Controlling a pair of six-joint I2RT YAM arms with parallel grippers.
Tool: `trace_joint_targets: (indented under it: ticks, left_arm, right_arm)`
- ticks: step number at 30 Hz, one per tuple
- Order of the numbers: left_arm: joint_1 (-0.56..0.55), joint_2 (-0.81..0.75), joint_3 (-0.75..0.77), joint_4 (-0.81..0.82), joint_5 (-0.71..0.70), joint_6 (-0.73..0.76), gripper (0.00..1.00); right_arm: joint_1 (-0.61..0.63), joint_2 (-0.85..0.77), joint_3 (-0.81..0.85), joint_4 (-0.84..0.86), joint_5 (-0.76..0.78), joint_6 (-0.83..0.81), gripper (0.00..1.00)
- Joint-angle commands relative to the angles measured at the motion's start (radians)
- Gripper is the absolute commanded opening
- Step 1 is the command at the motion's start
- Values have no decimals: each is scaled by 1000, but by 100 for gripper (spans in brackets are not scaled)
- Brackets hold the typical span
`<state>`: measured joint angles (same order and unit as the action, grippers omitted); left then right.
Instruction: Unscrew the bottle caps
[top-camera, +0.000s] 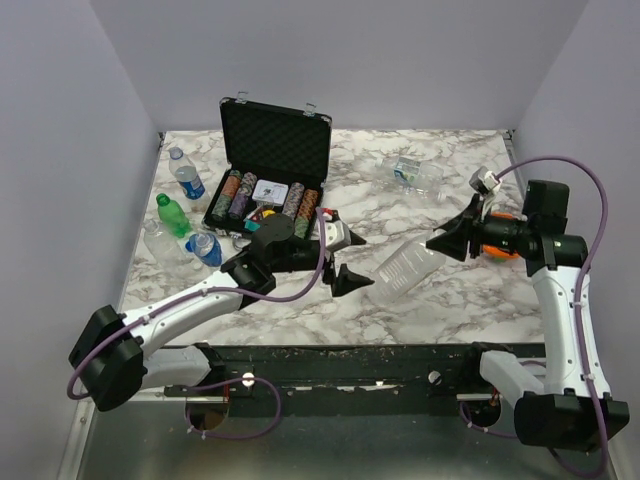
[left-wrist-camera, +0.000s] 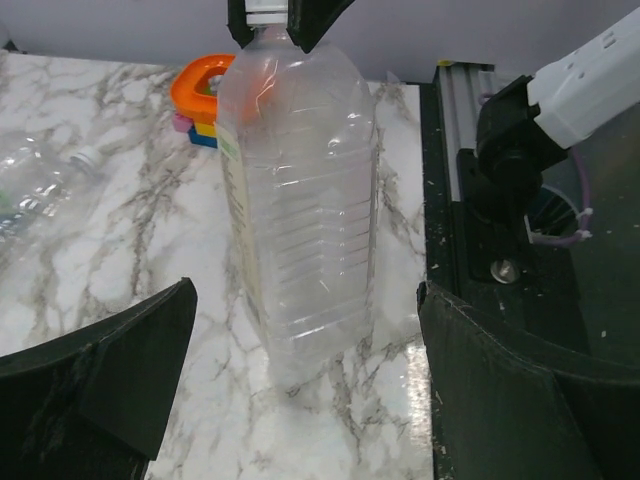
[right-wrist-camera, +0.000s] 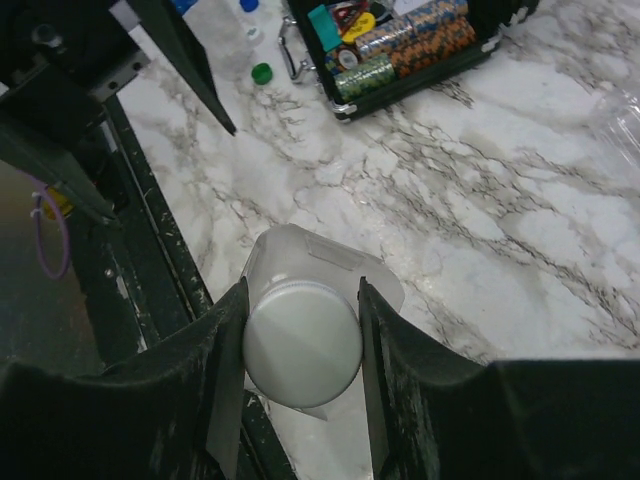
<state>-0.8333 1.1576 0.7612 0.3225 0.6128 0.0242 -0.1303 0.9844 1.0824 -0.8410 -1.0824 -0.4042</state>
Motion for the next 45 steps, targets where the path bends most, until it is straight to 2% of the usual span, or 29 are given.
trace_joint_targets:
  ticks: [1,3,5,7,11,16,19,26,33,36,39,45]
  left_arm:
    - [-4,71,53,130,139,-144,99]
    - [-13,93,56,148,125,-165,99]
    - [-42,96,55,127,67,-120,99]
    - [-72,102,69,69,32,-55,99]
    - [-72,126,85,12,73,26,99]
    - [-72,191,131,-42,183,56,99]
    - [-73,226,136,-36,232,51,99]
    - [-72,274,139,-4,248,28,99]
    - [-53,271,133,1,41,36,99]
    - [-49,243,98,59,-30,36,99]
    - [-49,243,96,53,-10,54,99]
    - [-52,267,79,59,151,80,99]
  right_arm:
    - [29,-26,-10,-27,-174,-123,13]
    - [40,-27,-24,11,-171,-91,12]
    - [52,-23,-32,10,-195,-108,12]
    - [57,-18,-19,-105,-263,-264,12]
    - [83,16,29,-301,-298,-574,13]
    - [110,102,114,-567,-349,-867,13]
    - [123,128,139,-662,-364,-976,13]
    - [175,142,142,-684,-353,-999,13]
    - [185,120,136,-685,-332,-986,13]
    - [185,111,129,-679,-332,-975,13]
    - [185,109,129,-679,-340,-973,13]
    - [189,120,149,-685,-366,-964,13]
